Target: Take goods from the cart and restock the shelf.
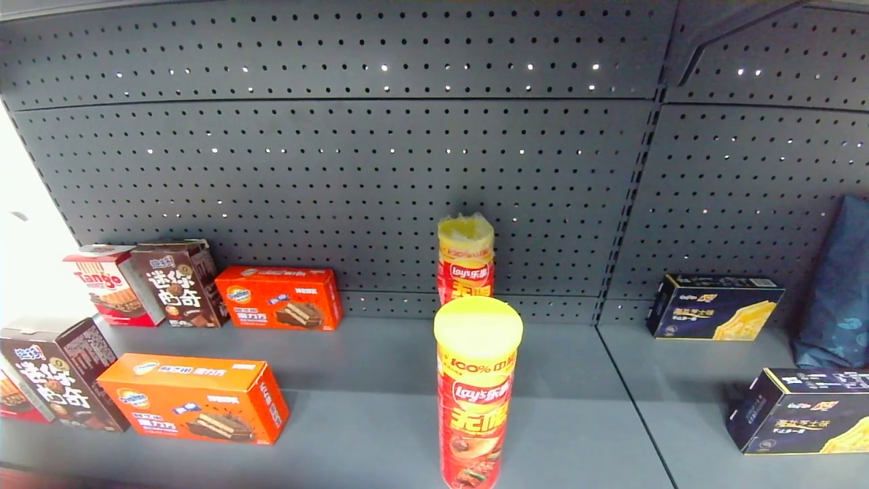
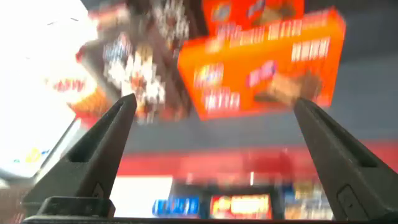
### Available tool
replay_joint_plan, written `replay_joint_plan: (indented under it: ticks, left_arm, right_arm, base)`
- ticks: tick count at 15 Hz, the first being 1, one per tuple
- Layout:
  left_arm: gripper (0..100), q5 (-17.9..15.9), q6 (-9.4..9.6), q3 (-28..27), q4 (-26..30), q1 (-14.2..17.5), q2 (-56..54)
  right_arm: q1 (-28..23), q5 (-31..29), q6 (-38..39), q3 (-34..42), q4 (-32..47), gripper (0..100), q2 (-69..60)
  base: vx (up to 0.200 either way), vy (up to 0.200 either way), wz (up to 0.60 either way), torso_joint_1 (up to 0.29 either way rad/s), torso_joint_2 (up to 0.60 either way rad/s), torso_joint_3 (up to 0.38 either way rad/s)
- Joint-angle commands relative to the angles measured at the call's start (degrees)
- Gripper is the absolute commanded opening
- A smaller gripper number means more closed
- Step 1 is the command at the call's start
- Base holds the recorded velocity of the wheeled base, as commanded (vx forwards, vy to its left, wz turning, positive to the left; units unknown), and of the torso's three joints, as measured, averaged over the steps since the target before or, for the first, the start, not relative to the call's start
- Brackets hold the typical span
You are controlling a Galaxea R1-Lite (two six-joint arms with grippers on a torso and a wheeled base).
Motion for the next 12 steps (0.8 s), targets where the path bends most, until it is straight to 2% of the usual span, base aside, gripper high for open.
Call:
replay_joint_plan:
  ticks: [1, 2, 4, 5, 12]
  left_arm:
    - [100, 2.12, -0.56, 0.76, 11.24, 0.72, -17.38]
    - [100, 2.04, -0.56, 0.85, 9.13, 0.72, -17.38]
    - [100, 2.12, -1.0, 4.36, 7.46, 0.8, -17.38]
    - [100, 2.12, -0.82, 6.12, 5.17, 0.8, -17.38]
    - [100, 1.86, -1.35, 6.12, 5.96, 0.72, -17.38]
  right_arm:
    - [-1.15, 0.94, -2.14, 2.45, 0.15, 100, -4.72]
    - [-1.15, 3.04, -2.4, 2.45, 0.15, 100, -4.72]
    - [-1.15, 12.01, -2.31, 2.45, 0.33, 100, -4.72]
    - [-1.15, 14.56, -3.1, 2.45, 4.02, 100, -4.72]
    - [-1.15, 14.82, -3.02, 2.45, 3.41, 100, -4.72]
  base:
    - [0.0, 0.0, 0.0, 0.0, 0.0, 0.0]
    - [0.0, 0.0, 0.0, 0.0, 0.0, 0.0]
    - [0.0, 0.0, 0.0, 0.0, 0.0, 0.0]
    - [0.0, 0.0, 0.0, 0.0, 0.0, 0.0]
    - [0.0, 0.0, 0.0, 0.0, 0.0, 0.0]
